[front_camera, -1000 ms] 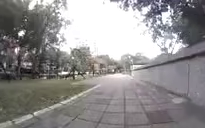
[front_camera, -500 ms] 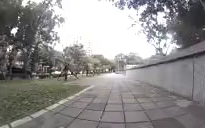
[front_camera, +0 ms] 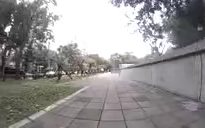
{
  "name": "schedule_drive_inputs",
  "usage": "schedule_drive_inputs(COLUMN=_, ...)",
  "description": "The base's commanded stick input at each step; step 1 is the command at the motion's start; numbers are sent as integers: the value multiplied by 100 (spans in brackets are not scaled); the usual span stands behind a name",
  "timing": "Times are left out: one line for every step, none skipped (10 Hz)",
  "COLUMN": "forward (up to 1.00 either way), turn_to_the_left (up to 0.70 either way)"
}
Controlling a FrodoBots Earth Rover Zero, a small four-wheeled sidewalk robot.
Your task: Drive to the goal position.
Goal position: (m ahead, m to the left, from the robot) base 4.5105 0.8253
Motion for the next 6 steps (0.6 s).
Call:
schedule_drive_inputs(forward=70, turn_to_the_left=0)
schedule_drive_inputs(forward=70, turn_to_the_left=0)
schedule_drive_inputs(forward=70, turn_to_the_left=0)
schedule_drive_inputs(forward=70, turn_to_the_left=0)
schedule_drive_inputs(forward=70, turn_to_the_left=0)
schedule_drive_inputs(forward=70, turn_to_the_left=0)
